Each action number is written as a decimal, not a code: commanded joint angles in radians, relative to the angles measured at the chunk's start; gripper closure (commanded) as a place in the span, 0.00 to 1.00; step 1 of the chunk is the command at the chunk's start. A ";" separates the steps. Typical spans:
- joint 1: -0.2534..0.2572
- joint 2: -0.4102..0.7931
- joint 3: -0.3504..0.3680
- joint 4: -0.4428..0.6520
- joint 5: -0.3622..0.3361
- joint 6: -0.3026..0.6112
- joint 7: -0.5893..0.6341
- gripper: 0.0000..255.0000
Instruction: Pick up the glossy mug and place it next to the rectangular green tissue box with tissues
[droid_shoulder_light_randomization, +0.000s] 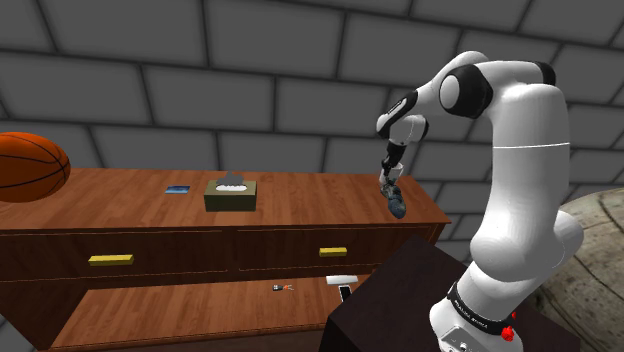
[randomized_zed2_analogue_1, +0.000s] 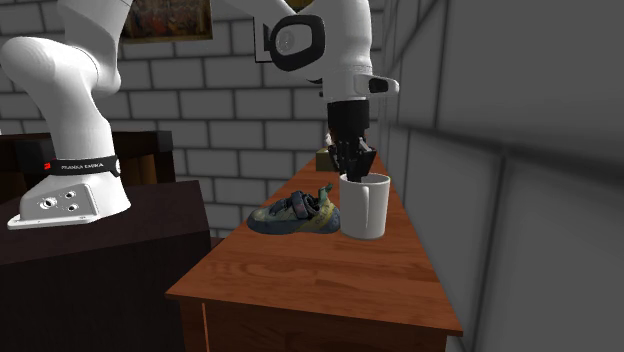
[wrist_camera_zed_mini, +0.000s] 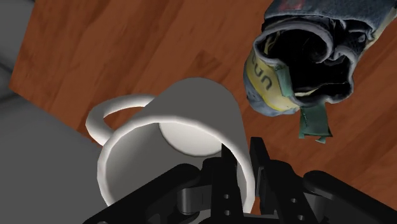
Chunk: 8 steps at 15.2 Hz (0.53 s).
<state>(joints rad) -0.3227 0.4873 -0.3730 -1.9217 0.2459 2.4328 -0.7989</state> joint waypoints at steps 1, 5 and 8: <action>0.006 -0.017 -0.006 0.003 -0.010 -0.019 0.008 1.00; 0.015 -0.053 -0.019 0.010 -0.029 -0.059 0.020 1.00; 0.021 -0.078 -0.027 0.017 -0.044 -0.090 0.029 1.00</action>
<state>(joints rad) -0.3052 0.4200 -0.3973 -1.9056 0.2081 2.3531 -0.7743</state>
